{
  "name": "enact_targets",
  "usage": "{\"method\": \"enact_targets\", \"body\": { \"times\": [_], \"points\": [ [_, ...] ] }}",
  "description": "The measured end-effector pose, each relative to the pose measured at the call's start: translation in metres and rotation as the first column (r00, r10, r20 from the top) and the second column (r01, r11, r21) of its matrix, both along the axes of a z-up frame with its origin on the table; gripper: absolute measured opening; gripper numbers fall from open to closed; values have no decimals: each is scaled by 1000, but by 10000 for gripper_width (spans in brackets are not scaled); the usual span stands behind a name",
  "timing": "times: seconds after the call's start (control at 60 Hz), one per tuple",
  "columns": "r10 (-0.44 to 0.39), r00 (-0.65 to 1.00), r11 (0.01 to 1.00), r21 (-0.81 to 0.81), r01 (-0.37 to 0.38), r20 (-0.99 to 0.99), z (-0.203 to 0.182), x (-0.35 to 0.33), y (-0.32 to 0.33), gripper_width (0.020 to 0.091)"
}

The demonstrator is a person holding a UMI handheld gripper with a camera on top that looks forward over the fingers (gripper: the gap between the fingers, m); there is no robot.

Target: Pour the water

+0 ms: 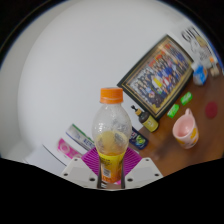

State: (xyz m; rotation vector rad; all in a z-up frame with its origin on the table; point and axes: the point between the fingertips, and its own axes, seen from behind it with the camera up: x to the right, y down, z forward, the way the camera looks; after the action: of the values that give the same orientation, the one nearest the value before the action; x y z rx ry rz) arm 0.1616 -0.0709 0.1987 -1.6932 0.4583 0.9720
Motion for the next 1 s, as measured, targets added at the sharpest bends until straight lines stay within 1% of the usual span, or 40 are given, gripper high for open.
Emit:
{"method": "enact_targets", "body": {
  "times": [0.05,0.117,0.233,0.4,0.483,0.55,0.65,0.733,0.783,0.9,1.0],
  "points": [
    [2,986,1000,-29,-7,-168,8,1,17,256],
    [-17,924,997,-72,-11,-383,14,8,35,254],
    [-77,773,989,-144,-18,-629,-1,25,68,256],
    [-174,548,970,-238,-48,-818,-33,40,91,257],
    [-221,438,959,-275,-63,-871,-52,47,98,258],
    [-252,396,950,-304,-74,-883,-67,51,102,258],
    [-250,431,944,-318,-92,-867,-80,48,101,258],
    [-235,453,943,-315,-108,-860,-75,45,101,258],
    [-217,494,945,-308,-110,-842,-71,45,100,256],
    [-141,661,958,-271,-98,-737,-51,46,99,255],
    [-66,838,976,-211,-60,-542,-31,62,99,257]
  ]
}}
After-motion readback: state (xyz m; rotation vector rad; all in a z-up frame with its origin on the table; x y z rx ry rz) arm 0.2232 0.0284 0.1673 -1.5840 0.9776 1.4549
